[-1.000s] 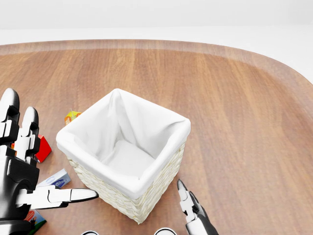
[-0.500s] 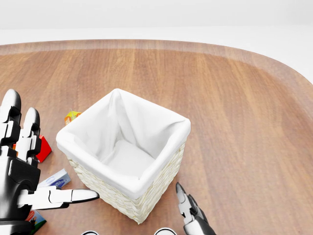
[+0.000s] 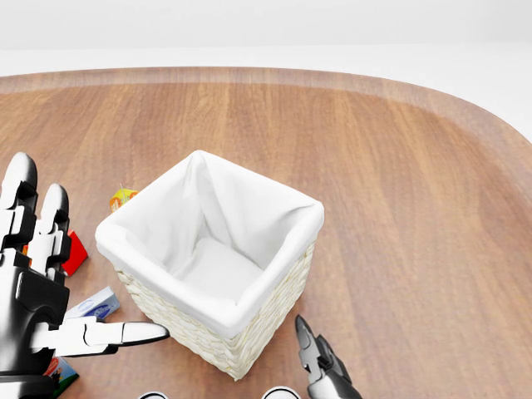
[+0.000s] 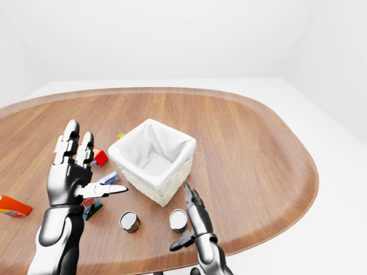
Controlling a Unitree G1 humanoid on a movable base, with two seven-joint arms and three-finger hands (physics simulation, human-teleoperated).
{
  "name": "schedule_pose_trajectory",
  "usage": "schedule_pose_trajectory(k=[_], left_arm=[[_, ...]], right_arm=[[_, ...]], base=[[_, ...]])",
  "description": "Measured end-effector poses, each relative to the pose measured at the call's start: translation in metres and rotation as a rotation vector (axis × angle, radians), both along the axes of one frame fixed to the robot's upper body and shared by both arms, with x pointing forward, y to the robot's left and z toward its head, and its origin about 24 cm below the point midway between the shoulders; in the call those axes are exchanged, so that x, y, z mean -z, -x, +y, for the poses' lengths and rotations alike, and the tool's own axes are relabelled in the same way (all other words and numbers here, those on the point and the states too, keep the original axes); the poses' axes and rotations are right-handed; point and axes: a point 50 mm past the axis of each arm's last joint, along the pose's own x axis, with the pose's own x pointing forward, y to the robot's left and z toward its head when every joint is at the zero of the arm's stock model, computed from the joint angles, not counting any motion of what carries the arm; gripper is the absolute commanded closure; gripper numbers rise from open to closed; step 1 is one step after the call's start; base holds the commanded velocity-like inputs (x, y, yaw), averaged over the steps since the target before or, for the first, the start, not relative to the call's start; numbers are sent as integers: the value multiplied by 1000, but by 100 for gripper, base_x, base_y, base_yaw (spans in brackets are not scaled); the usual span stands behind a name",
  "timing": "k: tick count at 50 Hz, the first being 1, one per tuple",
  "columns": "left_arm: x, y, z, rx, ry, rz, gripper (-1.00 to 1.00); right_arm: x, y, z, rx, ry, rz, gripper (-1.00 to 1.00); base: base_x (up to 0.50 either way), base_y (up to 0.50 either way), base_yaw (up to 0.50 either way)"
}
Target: Pick up the alphabet soup, and put it in the basket.
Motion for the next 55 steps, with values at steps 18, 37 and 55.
schedule_pose_trajectory(k=[18, 37, 55], left_arm=[[1, 0, 0, 2, -2, 6, -100], [3, -1, -2, 4, -3, 13, -100], [3, -1, -2, 5, -3, 15, -100]], right_arm=[[8, 0, 2, -5, 30, 23, -100], [13, -1, 5, -5, 42, 34, -100], [17, -3, 7, 0, 50, 42, -100]], base=[[0, 0, 0], [0, 0, 0], [0, 0, 0]])
